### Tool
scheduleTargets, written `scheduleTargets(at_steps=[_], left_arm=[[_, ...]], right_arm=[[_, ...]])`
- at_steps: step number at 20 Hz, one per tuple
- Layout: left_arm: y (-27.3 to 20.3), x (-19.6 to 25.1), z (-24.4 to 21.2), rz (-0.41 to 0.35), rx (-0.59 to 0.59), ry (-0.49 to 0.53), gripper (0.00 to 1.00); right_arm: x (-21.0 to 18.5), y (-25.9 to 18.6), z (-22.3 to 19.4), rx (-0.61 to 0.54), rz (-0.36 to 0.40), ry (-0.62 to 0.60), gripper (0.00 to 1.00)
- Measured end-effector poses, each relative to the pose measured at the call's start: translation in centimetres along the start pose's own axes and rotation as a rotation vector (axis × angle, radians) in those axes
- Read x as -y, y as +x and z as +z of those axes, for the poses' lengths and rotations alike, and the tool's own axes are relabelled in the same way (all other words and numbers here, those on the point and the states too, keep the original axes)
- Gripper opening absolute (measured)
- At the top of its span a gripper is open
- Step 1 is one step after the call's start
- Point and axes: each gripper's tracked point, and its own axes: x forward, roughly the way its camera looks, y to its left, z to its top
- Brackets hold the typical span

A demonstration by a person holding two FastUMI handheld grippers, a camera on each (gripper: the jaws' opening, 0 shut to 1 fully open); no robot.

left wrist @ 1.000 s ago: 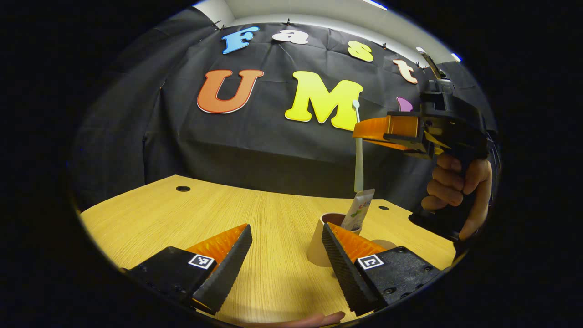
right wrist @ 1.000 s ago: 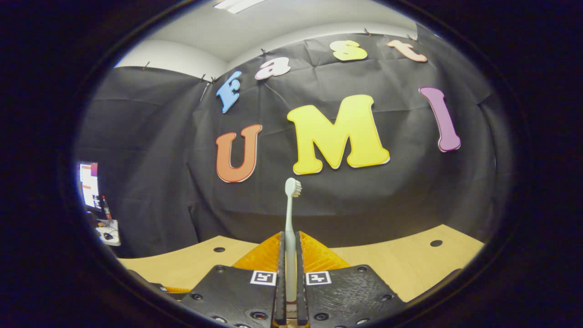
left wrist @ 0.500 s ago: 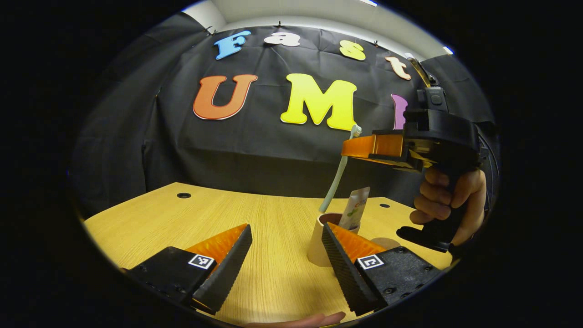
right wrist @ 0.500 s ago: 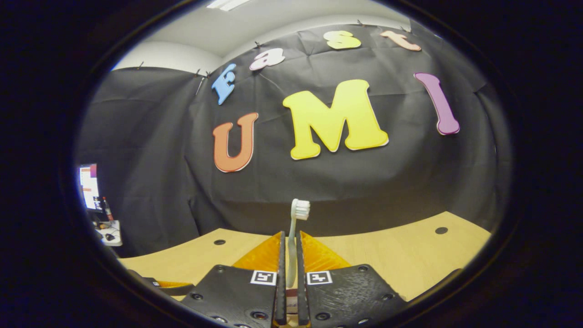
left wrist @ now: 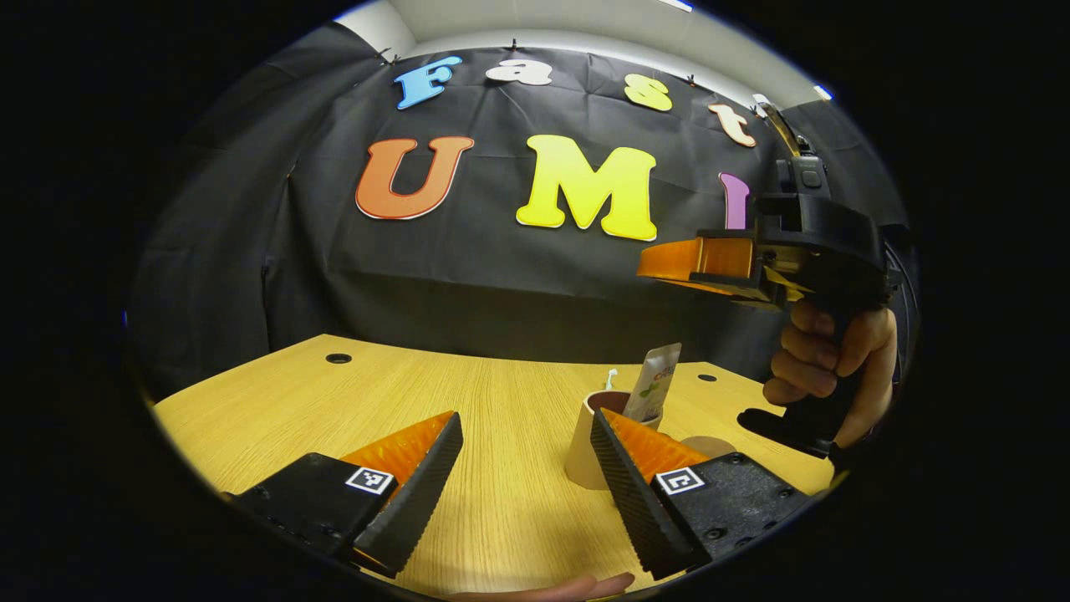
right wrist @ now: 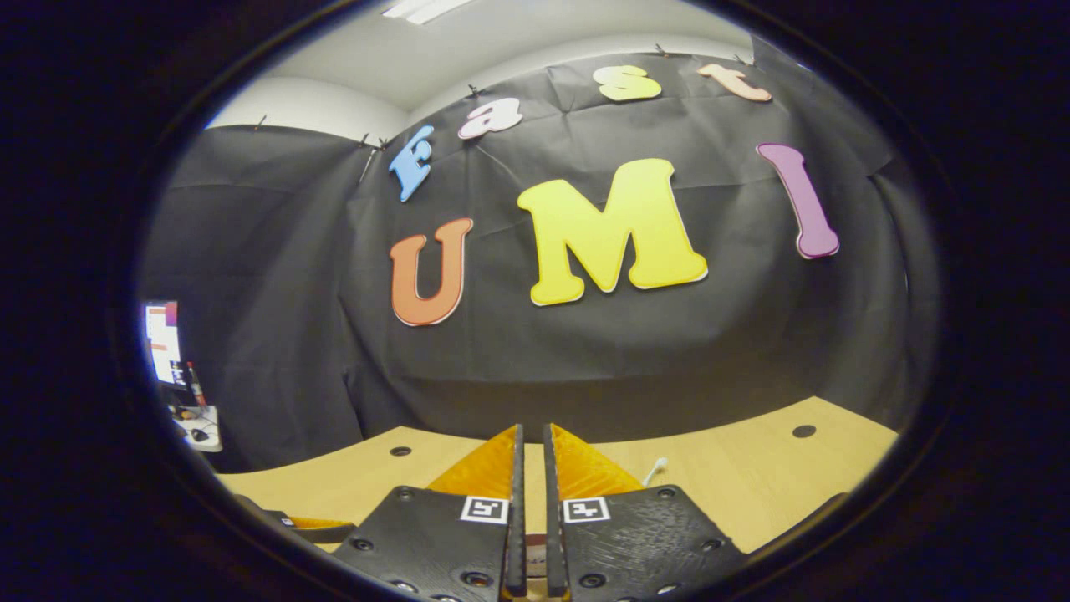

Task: Put the toothbrush and toothpaste on the desktop into the cup, then pick up the cup and place it on the coaster on the desktop.

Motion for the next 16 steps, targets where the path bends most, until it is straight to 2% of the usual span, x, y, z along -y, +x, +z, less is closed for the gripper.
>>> scheduleTargets(at_steps=[5,6,8,9,12,15,16], left_arm=[[0.0,0.0,-0.1,-0.006,-0.007,-0.005,0.98],[0.0,0.0,-0.2,-0.008,-0.009,-0.005,0.98],[0.0,0.1,0.0,-0.011,-0.004,-0.006,0.98],[-0.1,0.1,0.0,-0.013,-0.001,-0.006,0.98],[-0.1,0.2,0.0,-0.021,-0.002,-0.008,0.98],[-0.1,0.1,0.2,-0.021,0.012,-0.009,0.98],[-0.1,0.1,0.1,-0.016,0.015,-0.009,0.98]], right_arm=[[2.9,0.7,-0.4,-0.037,-0.063,0.005,0.11],[3.7,1.0,-0.8,-0.057,-0.084,0.000,0.22],[4.7,1.8,-1.5,-0.106,-0.107,0.008,0.25],[5.0,2.2,-1.8,-0.132,-0.115,0.009,0.33],[6.7,3.9,-2.2,-0.202,-0.171,0.008,0.47],[8.4,6.7,-3.9,-0.324,-0.223,0.028,0.51],[8.8,7.7,-4.7,-0.368,-0.230,0.047,0.54]])
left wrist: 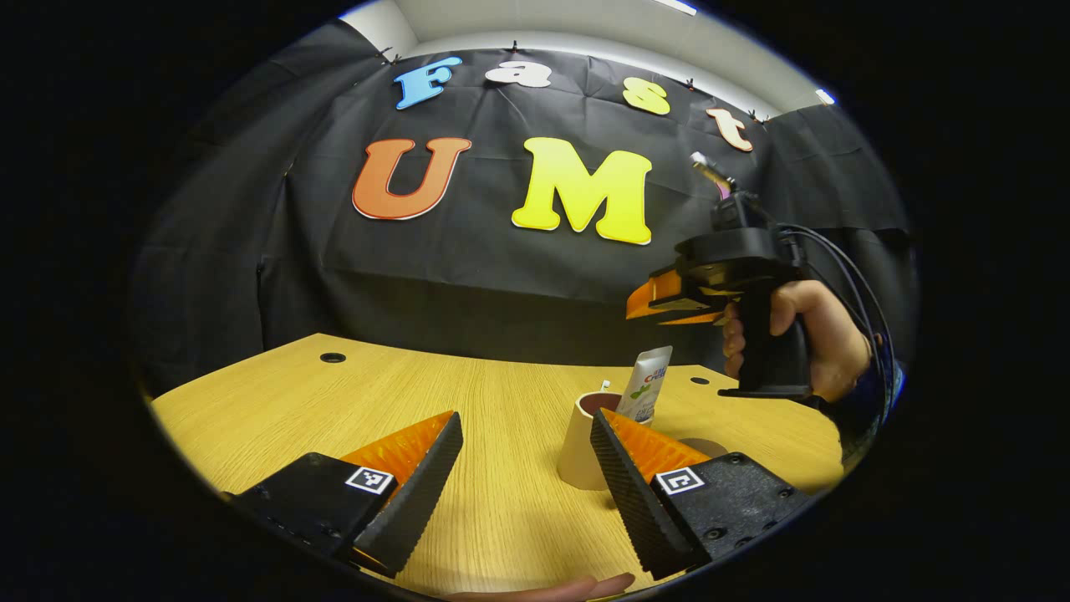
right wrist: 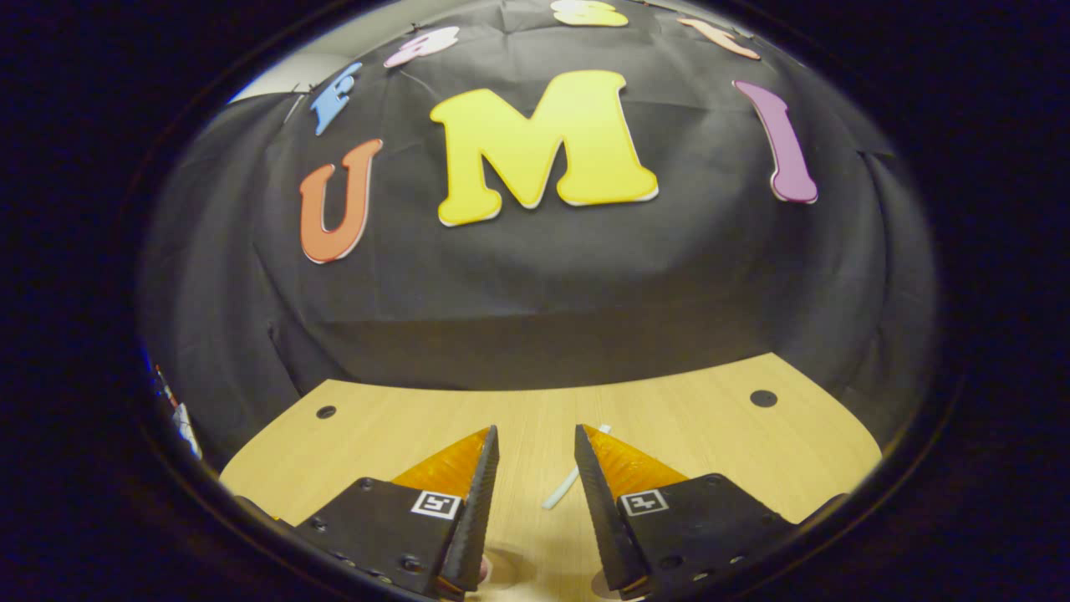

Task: Put the toothbrush and toothpaste on the desktop into the cup, then pick up the cup and place it on the coaster on the desktop.

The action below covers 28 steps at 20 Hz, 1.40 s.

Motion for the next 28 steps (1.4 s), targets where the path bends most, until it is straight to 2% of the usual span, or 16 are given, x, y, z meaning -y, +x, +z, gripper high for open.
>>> scheduleTargets(at_steps=[6,7,8,10,12,17,18,19,22,23,24,25,26,27,28], left_arm=[[-0.1,0.3,0.1,-0.020,-0.001,-0.023,0.98],[-0.1,0.3,0.1,-0.025,-0.001,-0.029,0.98],[-0.1,0.3,0.0,-0.027,-0.003,-0.038,0.98],[-0.1,0.2,-0.1,-0.028,-0.010,-0.062,0.98],[-0.1,0.2,-0.4,-0.029,-0.025,-0.093,0.98],[-0.3,-0.3,-0.8,-0.013,-0.048,-0.111,0.98],[-0.1,-0.2,-0.7,-0.011,-0.045,-0.104,0.98],[-0.1,-0.1,-0.6,-0.010,-0.043,-0.097,0.98],[-0.2,-0.3,-0.7,-0.003,-0.043,-0.087,0.98],[-0.3,-0.4,-0.7,-0.001,-0.041,-0.085,0.98],[-0.2,-0.4,-0.6,0.001,-0.037,-0.086,0.98],[-0.2,-0.4,-0.7,0.002,-0.036,-0.086,0.98],[-0.2,-0.5,-0.6,0.005,-0.036,-0.085,0.97],[-0.2,-0.5,-0.5,0.008,-0.033,-0.082,0.98],[-0.3,-0.6,-0.5,0.011,-0.031,-0.078,0.97]], right_arm=[[2.4,7.6,-3.8,-0.266,-0.097,0.038,0.55],[2.9,8.8,-5.0,-0.328,-0.119,0.055,0.59],[3.4,10.0,-6.0,-0.381,-0.134,0.076,0.55],[4.2,11.7,-7.7,-0.480,-0.165,0.087,0.55],[3.8,12.9,-8.3,-0.540,-0.178,0.093,0.48],[3.9,14.6,-9.4,-0.644,-0.234,0.096,0.51],[3.6,14.7,-9.9,-0.677,-0.240,0.106,0.40],[3.7,14.8,-10.4,-0.701,-0.238,0.116,0.38],[4.1,15.2,-10.5,-0.744,-0.261,0.132,0.40],[4.0,15.0,-10.7,-0.767,-0.260,0.147,0.37],[4.2,15.2,-10.6,-0.760,-0.257,0.148,0.25],[4.3,15.2,-10.9,-0.782,-0.248,0.149,0.23],[4.3,15.0,-10.2,-0.777,-0.240,0.145,0.13],[4.1,14.9,-9.9,-0.782,-0.223,0.143,0.13],[4.1,15.1,-9.7,-0.774,-0.210,0.143,0.09]])
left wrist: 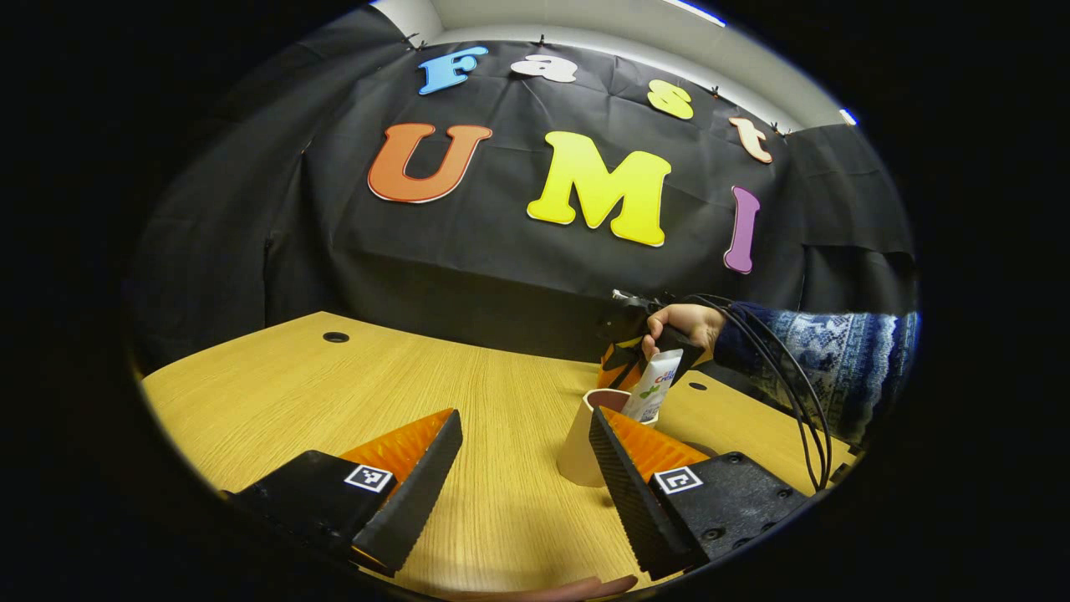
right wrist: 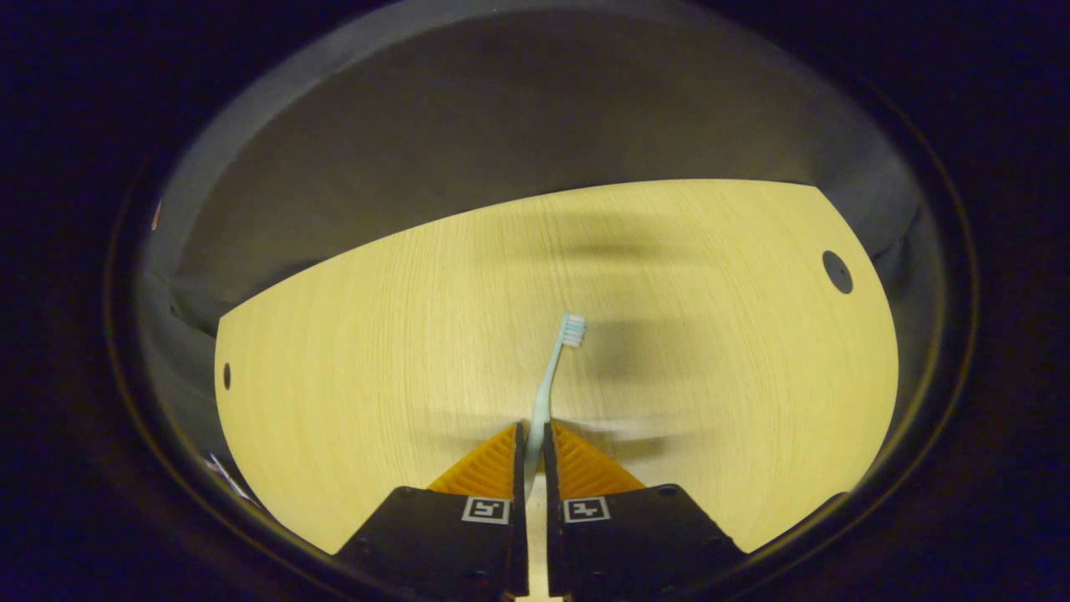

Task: Put the toothbrush and toothpaste on the desktop into the cup, then pick up the cup and place it on the coaster on the desktop.

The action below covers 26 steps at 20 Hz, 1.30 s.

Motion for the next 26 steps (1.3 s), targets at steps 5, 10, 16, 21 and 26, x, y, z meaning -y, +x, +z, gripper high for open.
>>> scheduleTargets(at_steps=[5,10,16,21,26], left_arm=[[-0.1,-0.1,0.4,0.012,0.022,0.035,0.97],[-0.1,0.8,0.3,0.000,0.031,0.085,0.98],[-0.1,1.0,0.0,-0.004,0.030,0.112,0.97],[-0.4,2.0,-0.3,-0.025,0.026,0.135,0.97],[-0.6,2.5,0.0,-0.033,0.046,0.154,0.97]], right_arm=[[-0.3,0.2,-0.4,0.023,0.067,0.002,0.00],[-0.3,-2.1,-0.9,0.085,0.118,-0.050,0.01],[-1.0,-7.5,-1.7,0.253,0.220,-0.110,0.01],[-1.7,-14.2,-3.4,0.462,0.362,-0.162,0.00],[-1.8,-22.2,-4.5,0.674,0.489,-0.251,0.00]])
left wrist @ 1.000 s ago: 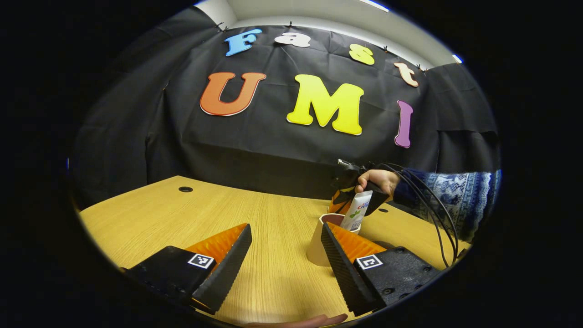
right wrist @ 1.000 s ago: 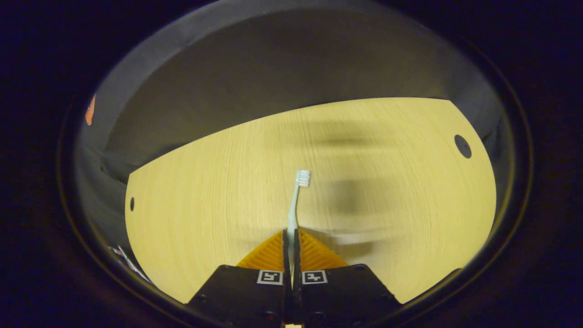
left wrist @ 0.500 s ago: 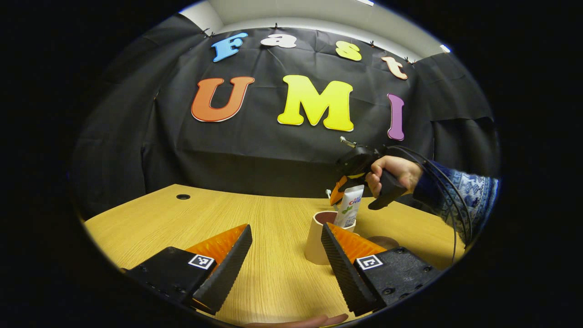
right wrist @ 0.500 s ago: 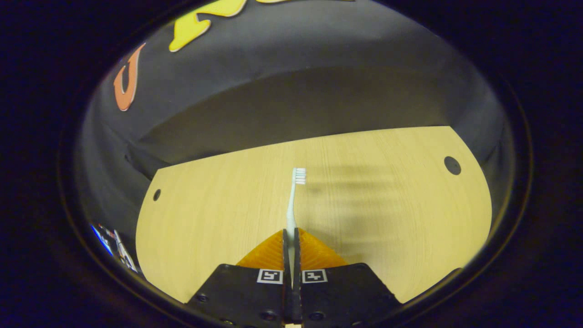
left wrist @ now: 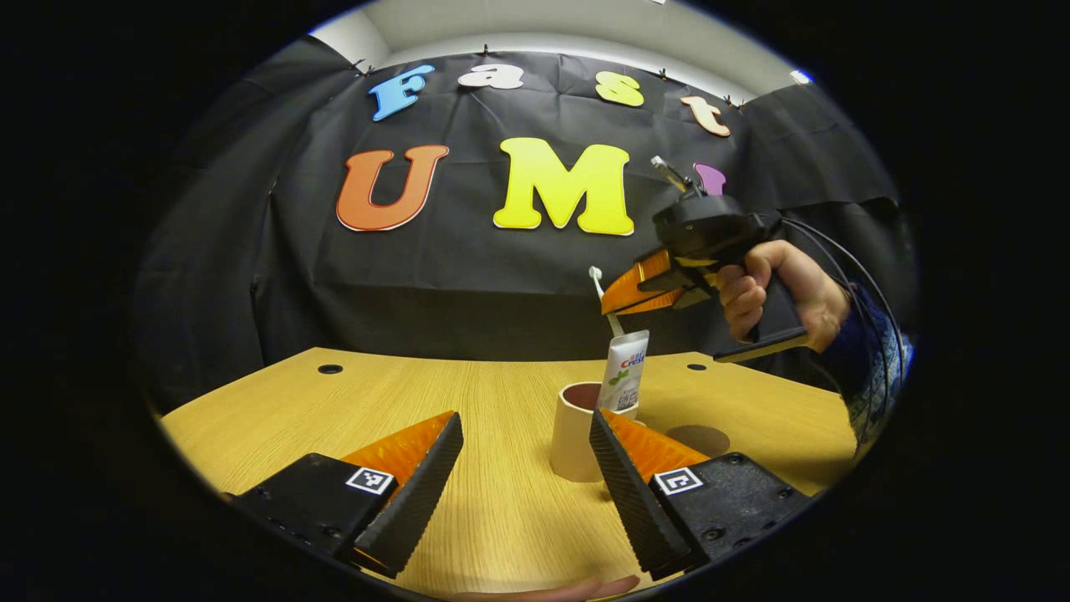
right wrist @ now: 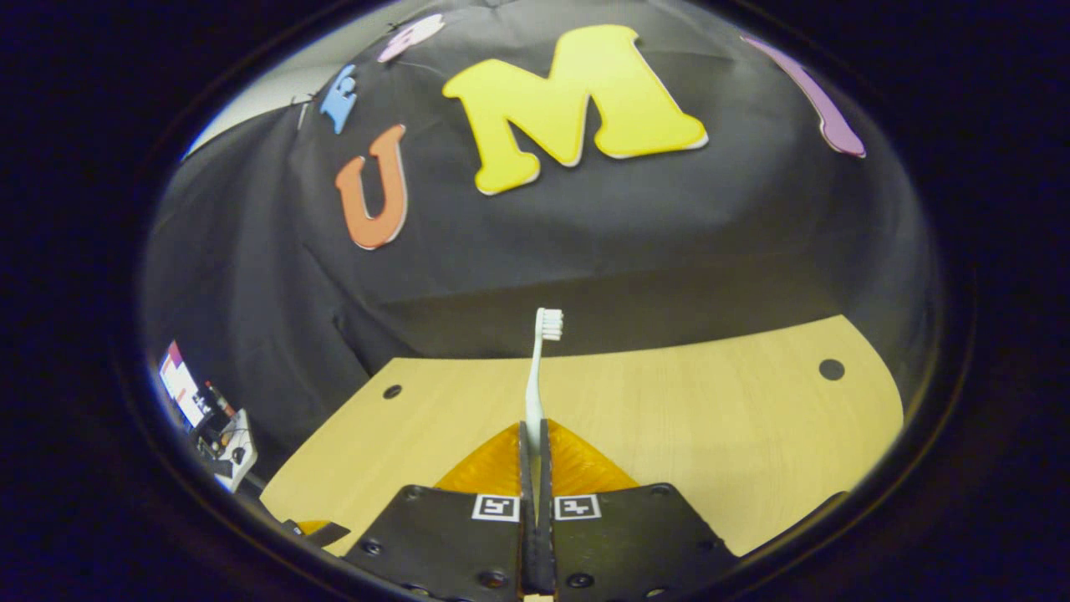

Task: Put the toothbrush and toothpaste on the desktop into the cup, then pick up the cup and place it on the coaster on the desktop.

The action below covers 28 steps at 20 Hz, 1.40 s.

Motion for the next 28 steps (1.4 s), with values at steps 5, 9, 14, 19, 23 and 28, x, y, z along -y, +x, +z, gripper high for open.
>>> scheduleTargets(at_steps=[5,9,14,19,23,28], left_arm=[[-0.4,0.9,0.5,-0.027,0.028,0.014,0.97],[-0.4,0.8,0.9,-0.025,0.046,0.006,0.97],[-0.4,0.5,0.5,-0.016,0.035,0.006,0.96],[-0.3,0.4,0.4,-0.013,0.036,0.006,0.96],[-0.3,0.5,0.5,-0.013,0.038,0.006,0.96],[-0.2,0.4,0.5,-0.015,0.041,0.005,0.96]], right_arm=[[-0.5,-5.5,3.2,0.208,0.078,-0.124,0.00],[-0.7,-5.2,2.1,0.260,0.120,-0.145,0.00],[-2.0,-6.1,1.0,0.373,0.098,-0.222,0.00],[-1.5,-4.7,-0.3,0.341,0.078,-0.214,0.01],[-1.9,-4.8,-0.1,0.366,0.083,-0.219,0.06],[-1.5,-7.3,-0.3,0.385,0.080,-0.226,0.34]])
